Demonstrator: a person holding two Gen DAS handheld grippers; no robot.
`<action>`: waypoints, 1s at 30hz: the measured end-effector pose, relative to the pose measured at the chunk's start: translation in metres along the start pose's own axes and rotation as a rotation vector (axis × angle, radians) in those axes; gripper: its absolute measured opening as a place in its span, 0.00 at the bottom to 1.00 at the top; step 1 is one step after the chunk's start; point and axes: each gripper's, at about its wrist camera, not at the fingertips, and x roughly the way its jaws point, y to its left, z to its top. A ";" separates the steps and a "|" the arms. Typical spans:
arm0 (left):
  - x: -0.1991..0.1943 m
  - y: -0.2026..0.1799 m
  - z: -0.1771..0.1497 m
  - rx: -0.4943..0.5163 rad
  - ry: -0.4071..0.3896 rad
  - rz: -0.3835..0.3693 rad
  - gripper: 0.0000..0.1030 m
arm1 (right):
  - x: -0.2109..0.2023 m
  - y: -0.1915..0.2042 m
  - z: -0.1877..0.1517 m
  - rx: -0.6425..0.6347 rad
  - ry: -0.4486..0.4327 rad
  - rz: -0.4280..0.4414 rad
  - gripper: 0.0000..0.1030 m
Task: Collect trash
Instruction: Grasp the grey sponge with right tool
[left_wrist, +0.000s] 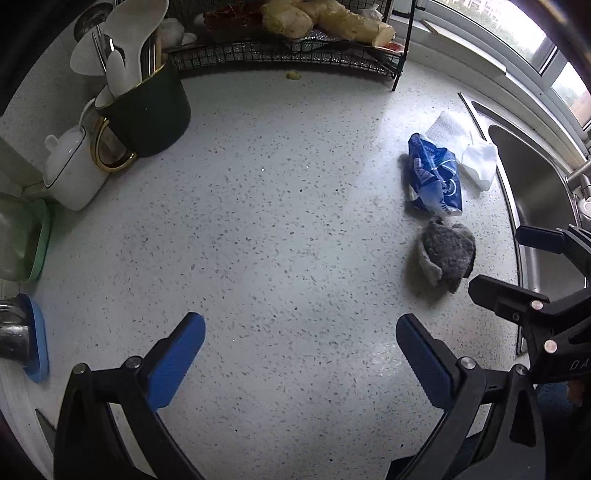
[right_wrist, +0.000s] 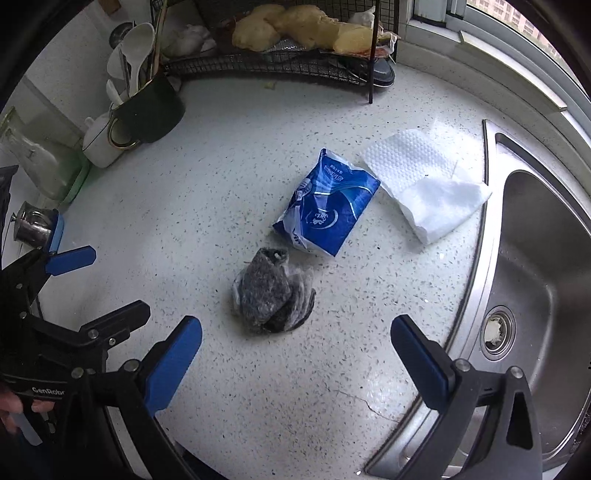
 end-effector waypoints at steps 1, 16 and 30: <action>0.002 0.002 0.002 0.004 0.005 0.008 1.00 | 0.003 0.001 0.003 0.004 0.005 -0.002 0.99; 0.025 0.029 0.015 0.014 0.046 0.009 1.00 | 0.039 0.011 0.023 0.001 0.085 0.000 0.73; 0.021 -0.007 0.033 0.097 0.029 -0.079 1.00 | 0.019 0.034 0.010 -0.133 0.063 0.051 0.36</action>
